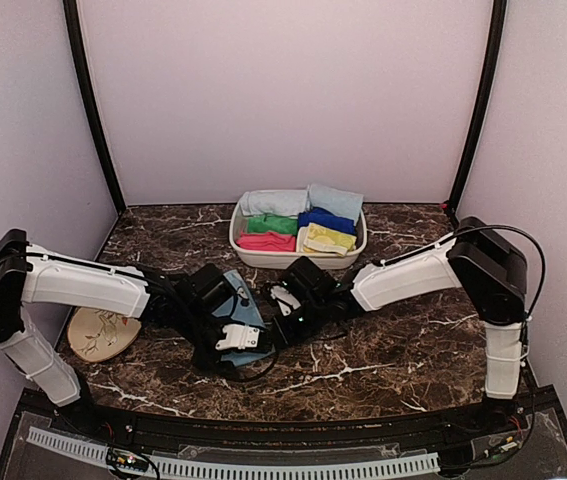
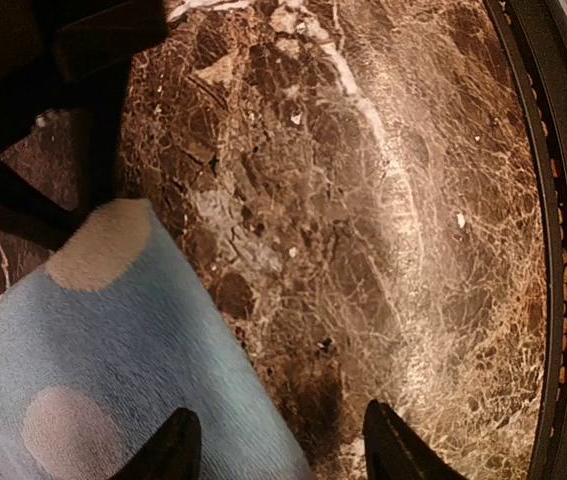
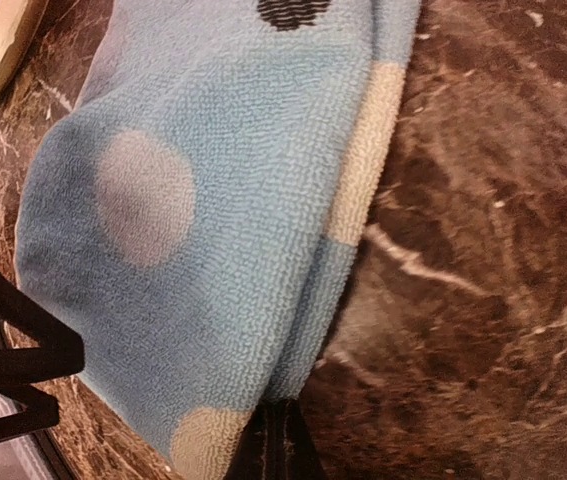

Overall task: Roll the towels
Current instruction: Rotate the towel at the center of the board.

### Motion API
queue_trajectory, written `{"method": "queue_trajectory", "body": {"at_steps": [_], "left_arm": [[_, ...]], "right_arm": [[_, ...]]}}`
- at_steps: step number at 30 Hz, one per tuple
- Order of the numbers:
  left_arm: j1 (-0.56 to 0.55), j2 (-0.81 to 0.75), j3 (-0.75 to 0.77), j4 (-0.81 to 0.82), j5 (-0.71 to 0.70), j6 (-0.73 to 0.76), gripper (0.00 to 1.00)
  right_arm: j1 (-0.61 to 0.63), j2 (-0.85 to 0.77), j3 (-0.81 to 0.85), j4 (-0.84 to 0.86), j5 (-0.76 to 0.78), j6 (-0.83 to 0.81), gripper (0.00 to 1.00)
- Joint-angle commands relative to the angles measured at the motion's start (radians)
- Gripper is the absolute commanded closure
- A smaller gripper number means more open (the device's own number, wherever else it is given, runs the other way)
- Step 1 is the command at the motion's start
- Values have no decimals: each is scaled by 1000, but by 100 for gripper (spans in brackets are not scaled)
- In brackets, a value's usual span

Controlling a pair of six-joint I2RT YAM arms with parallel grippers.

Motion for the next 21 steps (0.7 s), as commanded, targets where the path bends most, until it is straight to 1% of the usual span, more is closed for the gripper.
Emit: {"method": "queue_trajectory", "body": {"at_steps": [1, 4, 6, 8, 11, 13, 14, 15, 16, 18, 21], "left_arm": [[-4, -4, -10, 0, -46, 7, 47], [-3, -25, -62, -13, -115, 24, 54], [-3, -63, -118, -32, -147, 41, 56], [-3, -124, -161, -54, -157, 49, 54], [-3, -239, -199, -93, -141, 64, 46], [-2, -300, -214, -109, -124, 68, 43], [1, -308, -215, -120, -117, 66, 43], [3, -305, -217, -125, -113, 64, 43], [5, -302, -223, -119, -114, 61, 43], [9, -301, -238, -100, -122, 57, 44], [17, -299, -249, -82, -100, 48, 48]], "right_arm": [[62, -6, -34, 33, -16, 72, 100], [87, -21, -65, 53, -12, 102, 100], [90, -47, -94, 67, -7, 117, 100], [90, -77, -121, 59, 11, 110, 100], [91, -117, -115, -16, 102, 35, 100], [91, -142, -106, -71, 212, -49, 86], [91, -161, -110, -85, 268, -91, 82], [91, -181, -124, -82, 312, -136, 73], [93, -202, -141, -67, 343, -189, 67], [106, -255, -200, 1, 397, -311, 60], [126, -344, -302, 141, 413, -462, 56]]}}
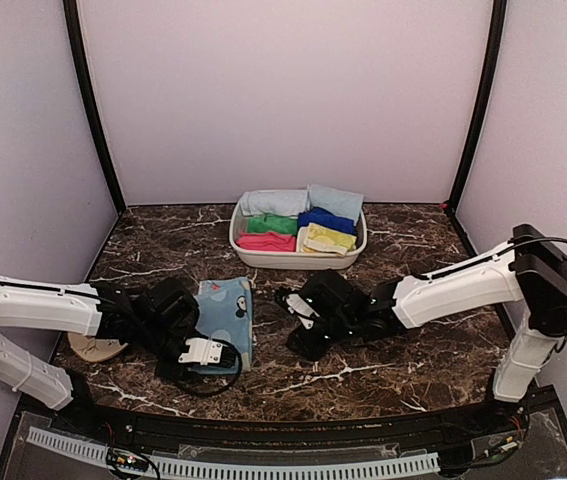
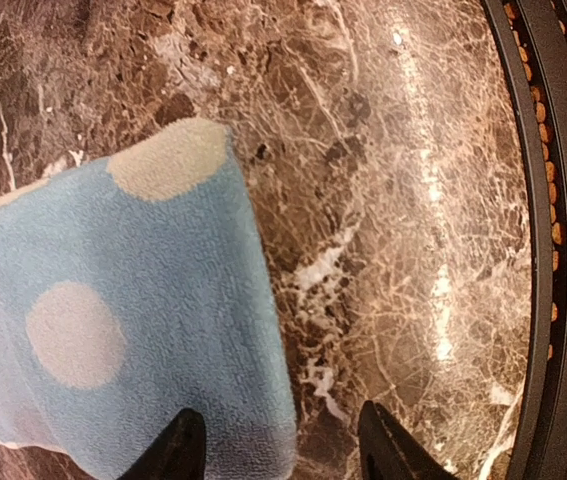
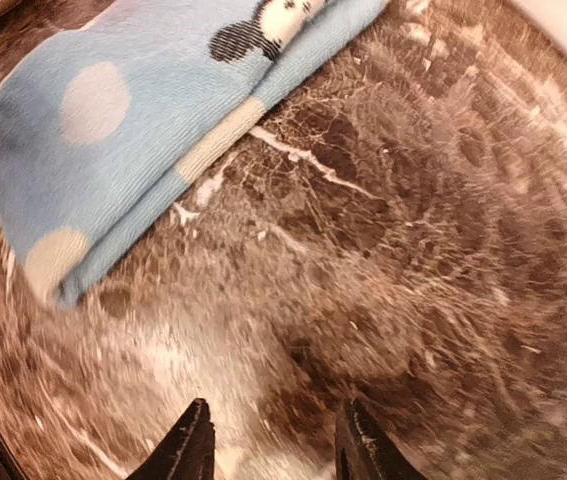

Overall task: Roll the towels
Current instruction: Rotate the towel at the center of the board, then roll the towel at the center of the board.

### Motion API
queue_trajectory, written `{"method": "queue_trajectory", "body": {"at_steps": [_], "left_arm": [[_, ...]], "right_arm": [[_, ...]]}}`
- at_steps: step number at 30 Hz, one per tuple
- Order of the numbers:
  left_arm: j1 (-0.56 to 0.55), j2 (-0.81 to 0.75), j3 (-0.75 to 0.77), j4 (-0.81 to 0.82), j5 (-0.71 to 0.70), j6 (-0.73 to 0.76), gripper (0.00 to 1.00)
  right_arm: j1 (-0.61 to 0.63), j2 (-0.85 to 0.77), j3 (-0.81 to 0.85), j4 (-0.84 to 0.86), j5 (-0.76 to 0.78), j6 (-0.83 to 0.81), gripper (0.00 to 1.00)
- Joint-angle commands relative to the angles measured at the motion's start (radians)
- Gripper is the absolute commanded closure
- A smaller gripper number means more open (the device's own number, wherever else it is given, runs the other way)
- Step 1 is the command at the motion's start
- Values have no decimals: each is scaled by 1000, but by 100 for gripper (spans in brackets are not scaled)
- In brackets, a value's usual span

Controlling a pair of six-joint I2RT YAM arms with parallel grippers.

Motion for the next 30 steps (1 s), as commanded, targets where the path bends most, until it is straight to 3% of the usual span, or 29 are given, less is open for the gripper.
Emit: {"method": "queue_trajectory", "body": {"at_steps": [1, 7, 12, 23, 30], "left_arm": [[14, 2, -34, -5, 32, 1, 50], [82, 47, -38, 14, 67, 8, 74], [159, 94, -2, -12, 124, 13, 98], [235, 161, 53, -87, 279, 38, 100], [265, 208, 89, -138, 320, 63, 100]], "right_arm": [[33, -128, -121, 185, 97, -282, 54], [77, -178, -178, 287, 32, -514, 52], [132, -148, -160, 333, 43, -608, 52], [272, 38, -61, 448, 54, -921, 53], [279, 174, -8, 533, 126, -1088, 55]]}}
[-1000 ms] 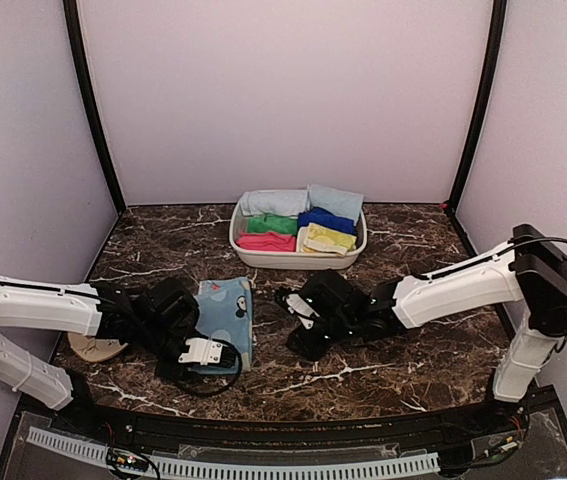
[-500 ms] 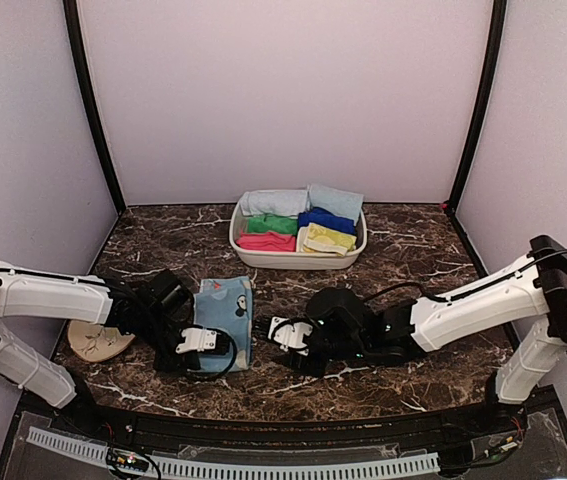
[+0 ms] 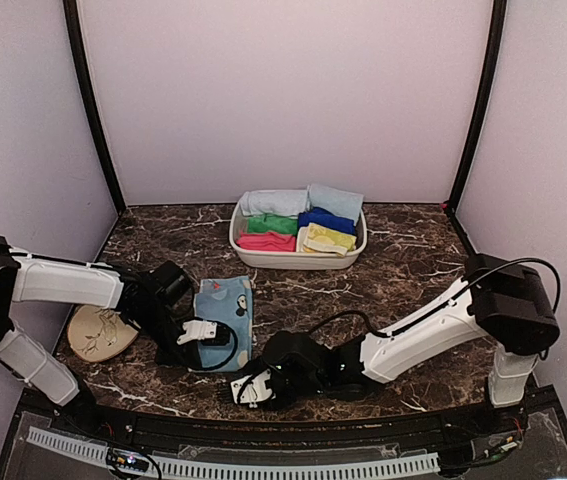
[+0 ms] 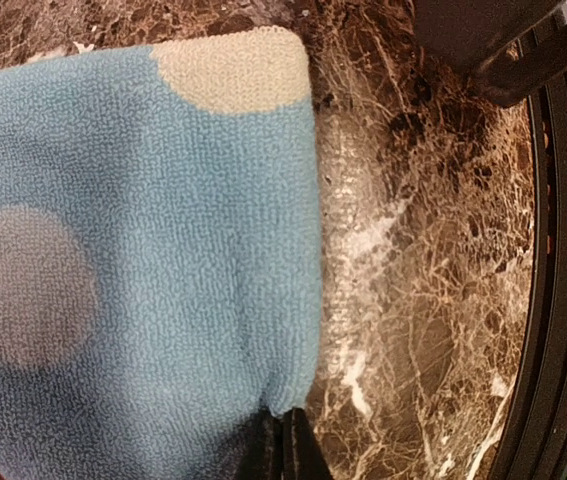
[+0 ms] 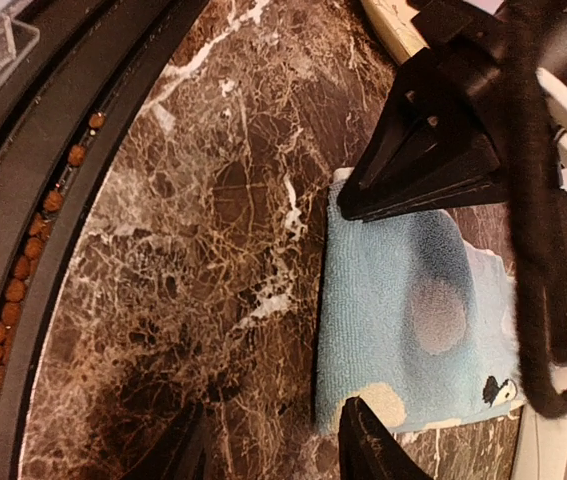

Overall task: Roll the towels
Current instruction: Roll the towel at the center of the board.

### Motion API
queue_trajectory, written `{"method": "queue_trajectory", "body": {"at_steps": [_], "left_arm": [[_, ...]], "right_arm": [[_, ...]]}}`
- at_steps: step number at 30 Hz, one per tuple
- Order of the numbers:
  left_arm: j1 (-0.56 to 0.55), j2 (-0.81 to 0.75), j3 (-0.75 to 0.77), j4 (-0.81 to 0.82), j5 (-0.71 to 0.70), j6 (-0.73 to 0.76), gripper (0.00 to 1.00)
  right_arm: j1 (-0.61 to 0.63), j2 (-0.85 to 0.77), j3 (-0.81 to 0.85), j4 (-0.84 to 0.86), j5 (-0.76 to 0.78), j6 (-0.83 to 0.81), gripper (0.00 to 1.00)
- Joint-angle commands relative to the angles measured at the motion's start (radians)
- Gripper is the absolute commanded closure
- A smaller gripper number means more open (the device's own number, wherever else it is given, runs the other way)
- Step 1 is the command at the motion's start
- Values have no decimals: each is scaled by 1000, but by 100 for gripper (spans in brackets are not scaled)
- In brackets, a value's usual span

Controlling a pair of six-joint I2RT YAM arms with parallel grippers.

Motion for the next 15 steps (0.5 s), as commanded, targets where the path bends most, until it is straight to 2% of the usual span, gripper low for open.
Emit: {"method": "queue_trajectory", "body": {"at_steps": [1, 11, 15], "left_arm": [[13, 6, 23, -67, 46, 33, 100], [28, 4, 25, -92, 33, 63, 100], [39, -2, 30, -94, 36, 67, 97]], "right_arm": [[-4, 80, 53, 115, 79, -155, 56], [-36, 203, 122, 184, 115, -223, 56], [-61, 218, 159, 95, 73, -157, 65]]}}
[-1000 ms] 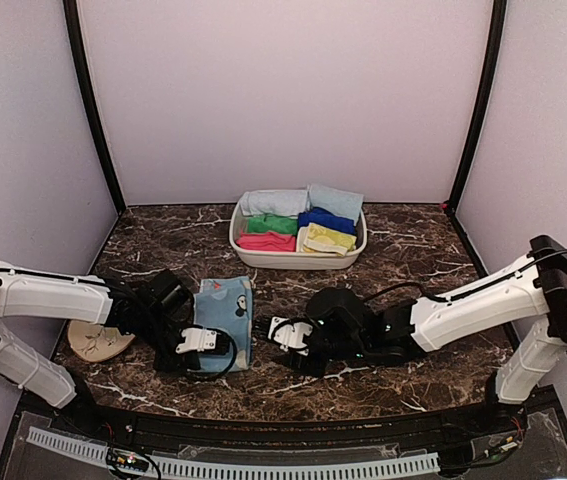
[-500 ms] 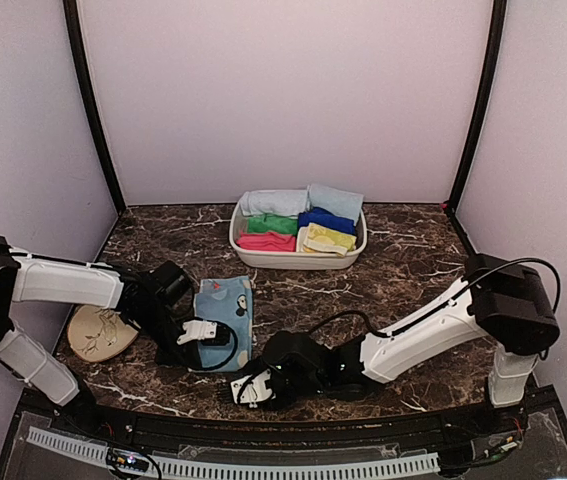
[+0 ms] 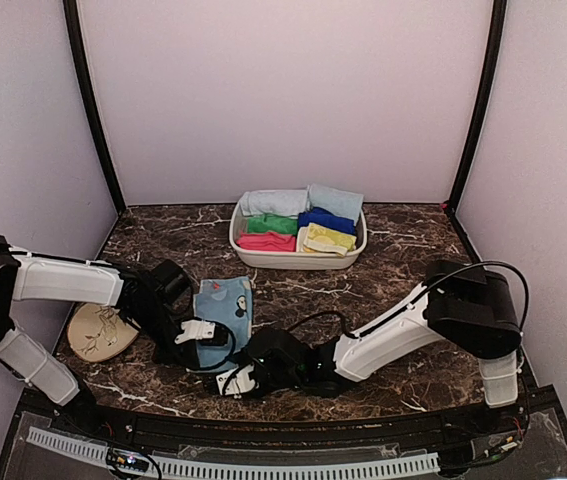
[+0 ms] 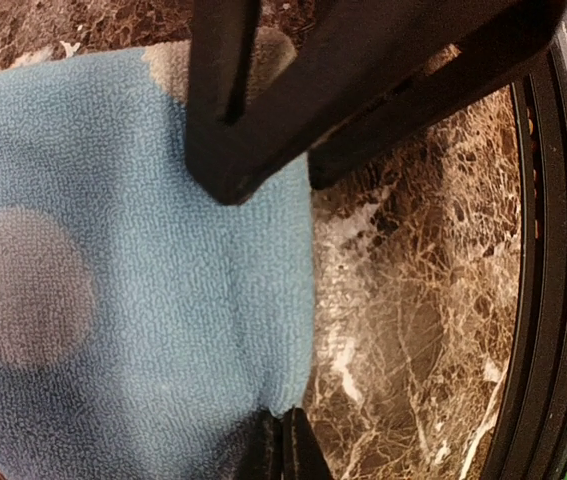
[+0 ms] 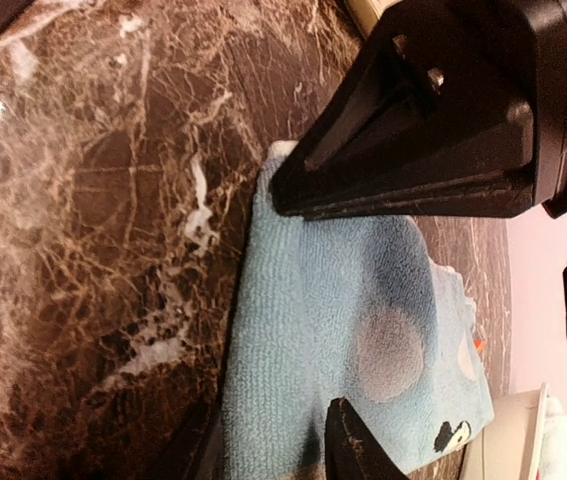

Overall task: Roll the towels
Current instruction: Roll the towel at the center of the board.

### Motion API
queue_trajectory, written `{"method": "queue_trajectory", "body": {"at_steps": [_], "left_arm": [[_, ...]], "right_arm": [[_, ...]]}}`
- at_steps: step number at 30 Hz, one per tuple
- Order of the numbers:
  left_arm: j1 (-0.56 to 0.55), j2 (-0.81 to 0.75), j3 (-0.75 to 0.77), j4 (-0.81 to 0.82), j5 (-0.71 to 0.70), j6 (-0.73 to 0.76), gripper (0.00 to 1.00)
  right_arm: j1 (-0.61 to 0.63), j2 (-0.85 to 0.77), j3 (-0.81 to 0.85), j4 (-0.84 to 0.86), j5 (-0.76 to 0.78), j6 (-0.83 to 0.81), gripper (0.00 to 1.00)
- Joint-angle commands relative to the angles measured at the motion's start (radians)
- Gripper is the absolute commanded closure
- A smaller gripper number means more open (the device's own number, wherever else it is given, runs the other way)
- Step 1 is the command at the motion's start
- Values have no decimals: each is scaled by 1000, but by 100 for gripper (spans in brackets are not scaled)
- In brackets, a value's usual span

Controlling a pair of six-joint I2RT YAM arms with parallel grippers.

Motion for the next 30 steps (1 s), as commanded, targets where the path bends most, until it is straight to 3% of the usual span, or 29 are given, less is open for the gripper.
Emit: {"method": "queue_trajectory", "body": {"at_steps": [1, 3, 6, 9, 14, 21, 26, 30], "left_arm": [[15, -13, 17, -51, 15, 21, 92], [42, -26, 20, -55, 29, 27, 80], [108, -78, 12, -36, 75, 33, 50], [160, -170, -24, -7, 111, 52, 39], [174, -319, -99, -10, 114, 110, 37], [174, -352, -91, -65, 152, 139, 40], [155, -346, -72, -75, 210, 129, 39], [98, -322, -89, 7, 156, 95, 39]], "right_arm": [[-31, 27, 41, -79, -35, 54, 70], [-41, 26, 41, -131, -70, 85, 80], [-52, 24, 47, -202, -113, 158, 98], [-63, 11, 47, -241, -166, 267, 100], [-85, -20, 85, -312, -304, 423, 100], [-213, 48, 257, -510, -747, 751, 100], [-275, 128, 344, -591, -947, 936, 100], [-307, 164, 371, -583, -1032, 1034, 100]]}}
